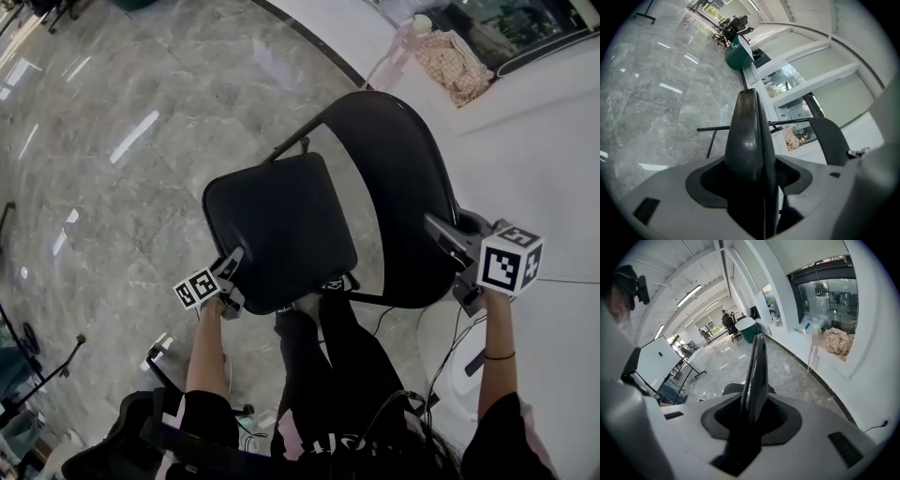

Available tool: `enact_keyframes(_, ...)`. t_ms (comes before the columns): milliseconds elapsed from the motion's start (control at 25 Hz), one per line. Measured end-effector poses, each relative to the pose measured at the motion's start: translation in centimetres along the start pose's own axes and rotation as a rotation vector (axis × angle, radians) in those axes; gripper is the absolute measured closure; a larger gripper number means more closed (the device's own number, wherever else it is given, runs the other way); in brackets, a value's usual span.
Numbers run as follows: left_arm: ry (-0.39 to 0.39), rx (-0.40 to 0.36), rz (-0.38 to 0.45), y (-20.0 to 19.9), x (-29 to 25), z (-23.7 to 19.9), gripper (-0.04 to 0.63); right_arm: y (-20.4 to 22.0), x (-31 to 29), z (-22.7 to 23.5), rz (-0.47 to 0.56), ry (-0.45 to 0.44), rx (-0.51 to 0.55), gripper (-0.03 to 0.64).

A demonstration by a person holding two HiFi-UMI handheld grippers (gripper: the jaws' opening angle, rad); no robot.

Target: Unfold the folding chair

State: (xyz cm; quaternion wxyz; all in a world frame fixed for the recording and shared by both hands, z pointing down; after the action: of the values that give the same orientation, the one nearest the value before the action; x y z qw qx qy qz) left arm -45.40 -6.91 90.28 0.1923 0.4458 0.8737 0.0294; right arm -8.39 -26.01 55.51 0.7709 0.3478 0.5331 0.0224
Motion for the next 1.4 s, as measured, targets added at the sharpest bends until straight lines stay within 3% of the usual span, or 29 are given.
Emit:
enact_keyframes(280, 0.009, 0.043, 0.088, 3.2, 2.1, -4.2, 0.285, 0.8, -1.1, -4.5, 0.028, -0.035, 0.052, 0.514)
enact_keyframes(480, 0.042, 0.052, 0.072, 3.1, 1.8, -5.2, 0.285, 1.2, -1.7, -4.0, 0.041, 0.033, 0.037, 0.514)
enact_keyframes(760, -0.035, 0.022, 0.054, 3.0, 3.1, -6.3, 0.284, 2.2, -2.0, -2.8, -0.004, 0.175, 0.152, 0.468)
enact_keyframes(960, -0.061, 0.004, -0.013, 3.3, 4.8, -7.2, 0.285, 4.4, -2.5, 0.7, -0.041, 0.351, 0.092, 0.429)
enact_keyframes(1080, -0.067, 0.027, 0.011, 4.1, 5.8, -7.4, 0.285, 6.0, -2.8, 3.2, -0.035, 0.445, 0.017, 0.414)
enact_keyframes(1240, -0.021, 0.042, 0.058, 4.4, 6.3, -6.0, 0.286, 6.4, -2.3, 3.5, 0.016, 0.451, -0.053, 0.399)
enact_keyframes(1400, -0.002, 0.011, 0.011, 5.0, 5.8, -4.0, 0.287, 5.9, -0.6, 3.3, 0.051, 0.499, -0.041, 0.400)
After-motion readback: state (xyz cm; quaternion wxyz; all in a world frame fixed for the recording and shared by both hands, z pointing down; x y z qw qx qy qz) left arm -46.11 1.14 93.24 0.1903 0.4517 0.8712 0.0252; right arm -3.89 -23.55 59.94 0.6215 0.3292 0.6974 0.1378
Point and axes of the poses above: the fingertips, and each gripper's own axes: x backward along the fingers, z to its right, y out of its underside, the point moved 5 cm from there along x, backward along the fingers, and after that the axes turned 14 degrees about y, right-handed, at the moved point
